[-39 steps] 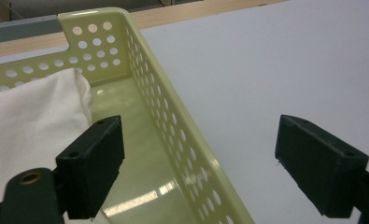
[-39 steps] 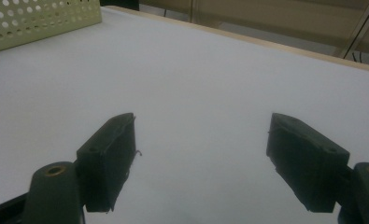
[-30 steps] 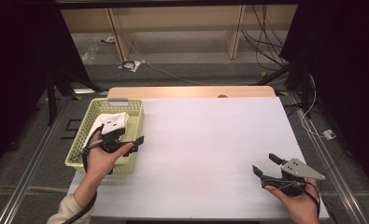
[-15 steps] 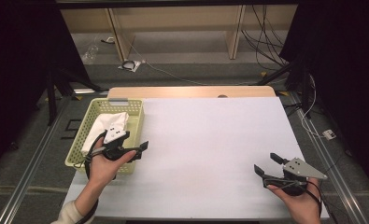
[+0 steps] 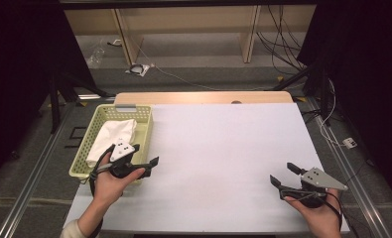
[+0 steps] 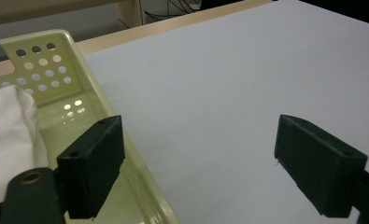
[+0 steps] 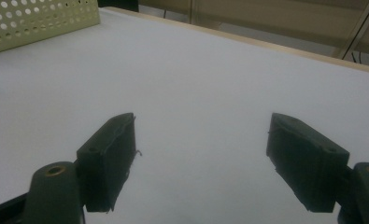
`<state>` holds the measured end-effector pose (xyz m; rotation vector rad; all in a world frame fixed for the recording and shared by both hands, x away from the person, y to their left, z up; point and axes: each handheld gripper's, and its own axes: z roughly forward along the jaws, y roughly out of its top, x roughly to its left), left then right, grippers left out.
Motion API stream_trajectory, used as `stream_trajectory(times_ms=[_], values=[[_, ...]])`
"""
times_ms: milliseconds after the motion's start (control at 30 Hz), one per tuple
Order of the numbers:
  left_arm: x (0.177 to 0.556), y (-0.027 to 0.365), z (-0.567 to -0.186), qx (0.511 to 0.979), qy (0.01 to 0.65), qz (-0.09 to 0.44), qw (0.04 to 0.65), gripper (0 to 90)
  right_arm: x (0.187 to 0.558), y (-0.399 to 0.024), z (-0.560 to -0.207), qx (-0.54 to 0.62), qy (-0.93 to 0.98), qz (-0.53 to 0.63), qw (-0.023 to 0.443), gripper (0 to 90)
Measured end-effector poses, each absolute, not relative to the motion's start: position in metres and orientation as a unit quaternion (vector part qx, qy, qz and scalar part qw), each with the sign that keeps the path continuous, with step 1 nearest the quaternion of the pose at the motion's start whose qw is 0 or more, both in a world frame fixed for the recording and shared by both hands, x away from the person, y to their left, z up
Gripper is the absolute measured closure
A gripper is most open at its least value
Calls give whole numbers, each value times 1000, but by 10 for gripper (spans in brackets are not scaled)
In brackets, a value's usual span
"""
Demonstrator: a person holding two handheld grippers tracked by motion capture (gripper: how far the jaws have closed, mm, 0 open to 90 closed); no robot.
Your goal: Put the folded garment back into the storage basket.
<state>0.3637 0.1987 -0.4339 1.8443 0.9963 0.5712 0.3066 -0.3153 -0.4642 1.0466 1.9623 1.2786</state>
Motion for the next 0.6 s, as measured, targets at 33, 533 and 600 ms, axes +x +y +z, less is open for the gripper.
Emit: stream_trajectory(times_ms=[33, 533, 600], values=[[362, 198, -434, 751, 405, 233, 467, 158, 306, -315, -464, 392, 734, 476, 284, 249], [347, 197, -441, 756, 388, 241, 469, 158, 307, -316, -465, 391, 733, 478, 285, 249], [345, 197, -442, 756, 387, 242, 469, 158, 307, -316, -465, 391, 735, 476, 284, 249]])
